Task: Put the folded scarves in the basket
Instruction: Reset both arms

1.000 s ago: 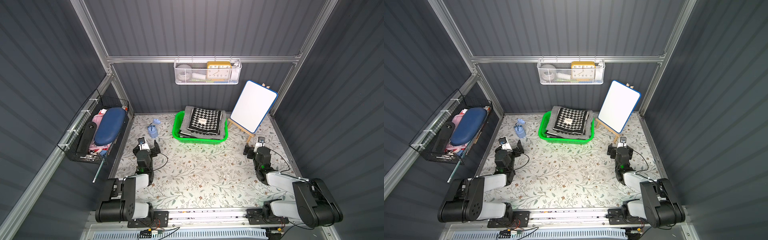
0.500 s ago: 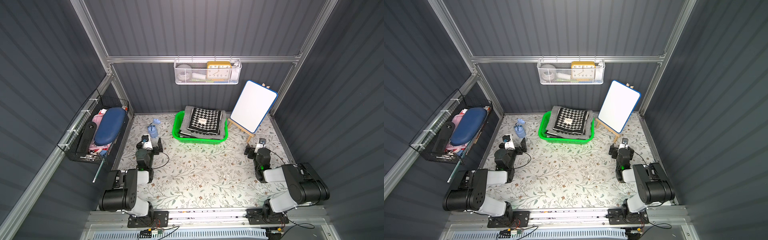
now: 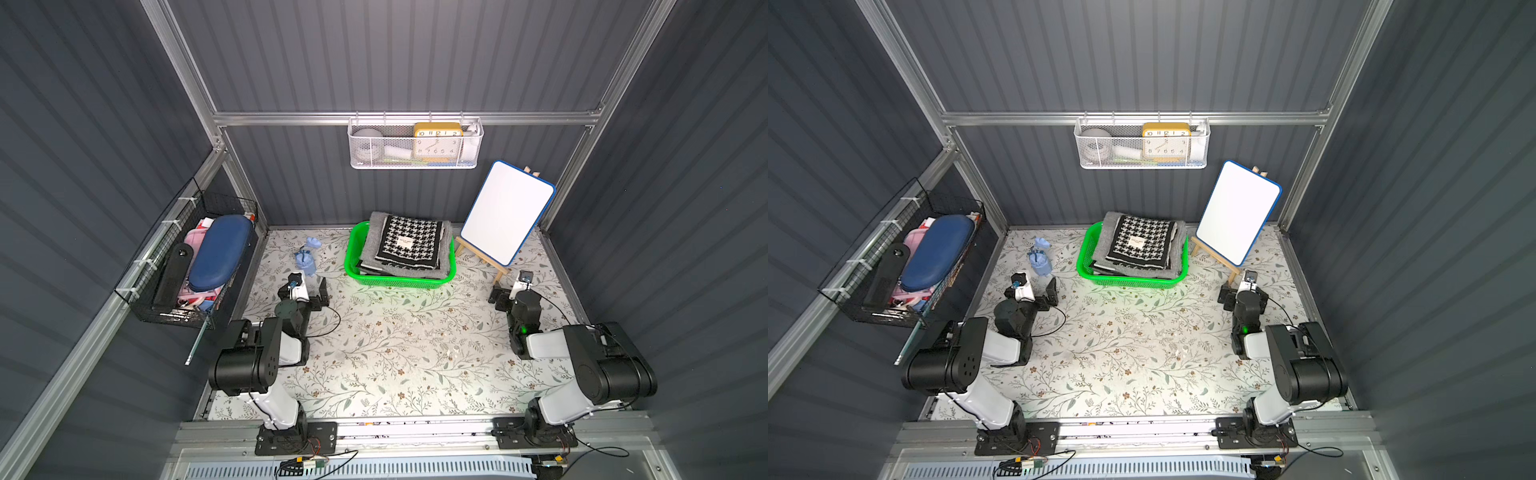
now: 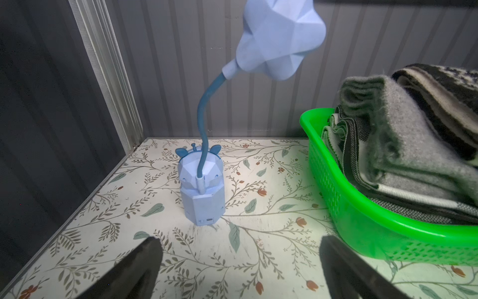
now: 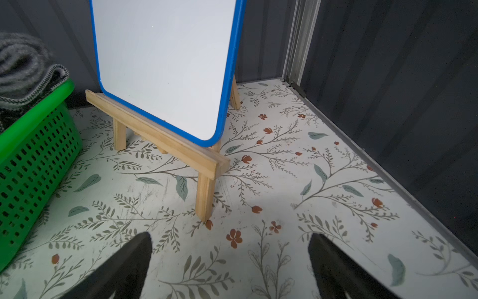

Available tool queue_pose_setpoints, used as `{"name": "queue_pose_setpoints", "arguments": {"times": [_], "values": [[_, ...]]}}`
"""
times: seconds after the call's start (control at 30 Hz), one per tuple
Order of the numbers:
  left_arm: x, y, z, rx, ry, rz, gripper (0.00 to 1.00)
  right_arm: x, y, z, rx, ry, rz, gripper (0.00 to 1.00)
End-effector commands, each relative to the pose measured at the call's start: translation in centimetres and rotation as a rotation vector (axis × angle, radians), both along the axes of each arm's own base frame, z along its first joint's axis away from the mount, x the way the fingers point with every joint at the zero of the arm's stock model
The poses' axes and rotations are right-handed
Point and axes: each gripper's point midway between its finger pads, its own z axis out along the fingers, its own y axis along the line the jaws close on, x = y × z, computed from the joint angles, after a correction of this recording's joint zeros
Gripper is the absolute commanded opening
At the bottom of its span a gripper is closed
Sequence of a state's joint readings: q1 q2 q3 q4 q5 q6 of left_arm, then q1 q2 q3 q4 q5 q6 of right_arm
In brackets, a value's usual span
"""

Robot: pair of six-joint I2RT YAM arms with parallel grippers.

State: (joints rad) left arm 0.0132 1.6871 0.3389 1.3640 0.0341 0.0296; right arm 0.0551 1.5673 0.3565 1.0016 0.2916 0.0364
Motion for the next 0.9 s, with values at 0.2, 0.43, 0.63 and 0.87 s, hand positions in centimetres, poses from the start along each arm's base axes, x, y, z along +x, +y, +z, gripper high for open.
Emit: {"name": "queue_pose_setpoints", "arguments": {"times": [0.2, 0.43, 0.63, 0.87], "values": [[0.46, -0.16, 0.48, 0.002, -0.013, -0.013, 0.99, -0.01, -0.25, -0.09, 0.007, 0.01, -0.012, 0.99], [0.45, -0.16, 0.51, 0.003, -0.014, -0.013, 0.99, 0.02, -0.22, -0.04, 0.004, 0.009, -0.009, 0.99], [0.46, -0.17, 0.49, 0.003, -0.014, -0.013, 0.99, 0.03, -0.23, -0.14, 0.004, 0.011, -0.01, 0.99], [0.46, -0.15, 0.52, 0.003, -0.015, -0.013, 0.99, 0.02, -0.22, -0.08, 0.006, 0.009, -0.01, 0.99]]}}
